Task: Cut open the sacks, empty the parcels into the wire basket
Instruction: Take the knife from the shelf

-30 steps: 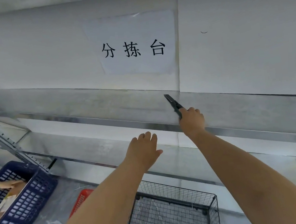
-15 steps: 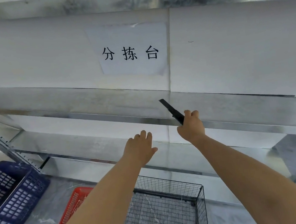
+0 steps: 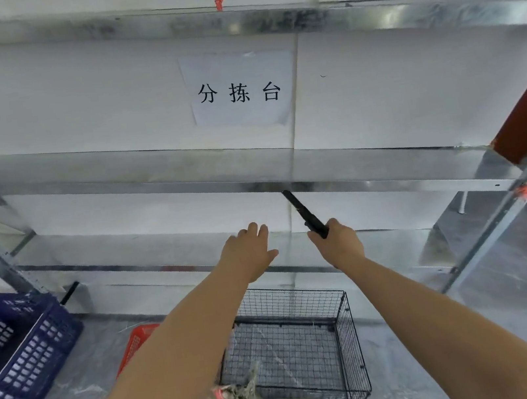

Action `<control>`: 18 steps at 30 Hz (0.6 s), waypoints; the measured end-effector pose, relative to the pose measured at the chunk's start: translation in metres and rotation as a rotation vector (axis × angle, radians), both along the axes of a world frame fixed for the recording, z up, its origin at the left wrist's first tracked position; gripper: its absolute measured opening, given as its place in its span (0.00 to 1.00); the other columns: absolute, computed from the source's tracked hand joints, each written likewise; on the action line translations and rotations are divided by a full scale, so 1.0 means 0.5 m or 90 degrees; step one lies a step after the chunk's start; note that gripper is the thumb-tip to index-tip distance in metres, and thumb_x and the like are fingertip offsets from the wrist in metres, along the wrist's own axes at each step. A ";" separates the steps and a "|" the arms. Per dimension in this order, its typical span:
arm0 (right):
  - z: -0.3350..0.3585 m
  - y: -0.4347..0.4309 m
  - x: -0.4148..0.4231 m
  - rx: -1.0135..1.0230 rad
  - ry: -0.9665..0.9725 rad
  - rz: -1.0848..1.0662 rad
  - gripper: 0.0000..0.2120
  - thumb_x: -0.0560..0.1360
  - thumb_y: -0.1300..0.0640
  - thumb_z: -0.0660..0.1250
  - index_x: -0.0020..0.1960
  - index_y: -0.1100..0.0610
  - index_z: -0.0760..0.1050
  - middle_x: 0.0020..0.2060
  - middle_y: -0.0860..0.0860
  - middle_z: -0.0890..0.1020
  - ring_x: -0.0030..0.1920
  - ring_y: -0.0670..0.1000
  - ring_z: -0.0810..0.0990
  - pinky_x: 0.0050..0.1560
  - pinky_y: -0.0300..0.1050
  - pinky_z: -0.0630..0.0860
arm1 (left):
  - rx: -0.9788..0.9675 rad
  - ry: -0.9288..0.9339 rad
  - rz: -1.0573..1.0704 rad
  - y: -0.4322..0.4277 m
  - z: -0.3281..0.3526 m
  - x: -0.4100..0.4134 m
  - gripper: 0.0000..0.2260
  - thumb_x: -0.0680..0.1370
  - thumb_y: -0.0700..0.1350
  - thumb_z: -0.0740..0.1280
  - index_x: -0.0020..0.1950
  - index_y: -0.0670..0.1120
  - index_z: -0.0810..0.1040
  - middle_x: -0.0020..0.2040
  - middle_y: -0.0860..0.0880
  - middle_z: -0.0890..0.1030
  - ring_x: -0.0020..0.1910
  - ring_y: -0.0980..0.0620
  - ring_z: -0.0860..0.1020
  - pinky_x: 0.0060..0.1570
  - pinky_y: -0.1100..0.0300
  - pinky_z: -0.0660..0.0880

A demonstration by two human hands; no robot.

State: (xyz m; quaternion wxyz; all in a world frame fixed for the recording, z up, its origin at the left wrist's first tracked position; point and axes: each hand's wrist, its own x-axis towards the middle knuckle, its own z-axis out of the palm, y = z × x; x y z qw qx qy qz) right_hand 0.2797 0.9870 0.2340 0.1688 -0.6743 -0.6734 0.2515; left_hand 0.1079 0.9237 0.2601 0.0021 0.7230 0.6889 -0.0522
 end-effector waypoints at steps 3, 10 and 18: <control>-0.003 -0.135 -0.036 -0.009 -0.004 -0.033 0.20 0.76 0.44 0.59 0.55 0.61 0.70 0.41 0.54 0.76 0.38 0.56 0.75 0.36 0.43 0.70 | -0.034 0.025 -0.047 -0.114 -0.009 -0.040 0.27 0.81 0.55 0.52 0.74 0.41 0.54 0.74 0.41 0.59 0.68 0.42 0.66 0.63 0.49 0.68; 0.032 -0.407 -0.119 -0.047 -0.028 -0.070 0.20 0.79 0.46 0.56 0.57 0.63 0.72 0.37 0.53 0.76 0.33 0.53 0.73 0.30 0.41 0.66 | -0.046 0.037 -0.116 -0.334 0.017 -0.131 0.27 0.81 0.55 0.53 0.74 0.41 0.55 0.73 0.41 0.61 0.67 0.42 0.68 0.62 0.49 0.69; 0.033 -0.634 -0.193 -0.097 -0.063 -0.059 0.21 0.81 0.47 0.52 0.59 0.64 0.70 0.42 0.55 0.77 0.37 0.53 0.73 0.36 0.43 0.68 | -0.090 0.006 -0.082 -0.559 -0.040 -0.230 0.26 0.81 0.54 0.52 0.75 0.42 0.54 0.73 0.42 0.61 0.67 0.42 0.68 0.62 0.49 0.69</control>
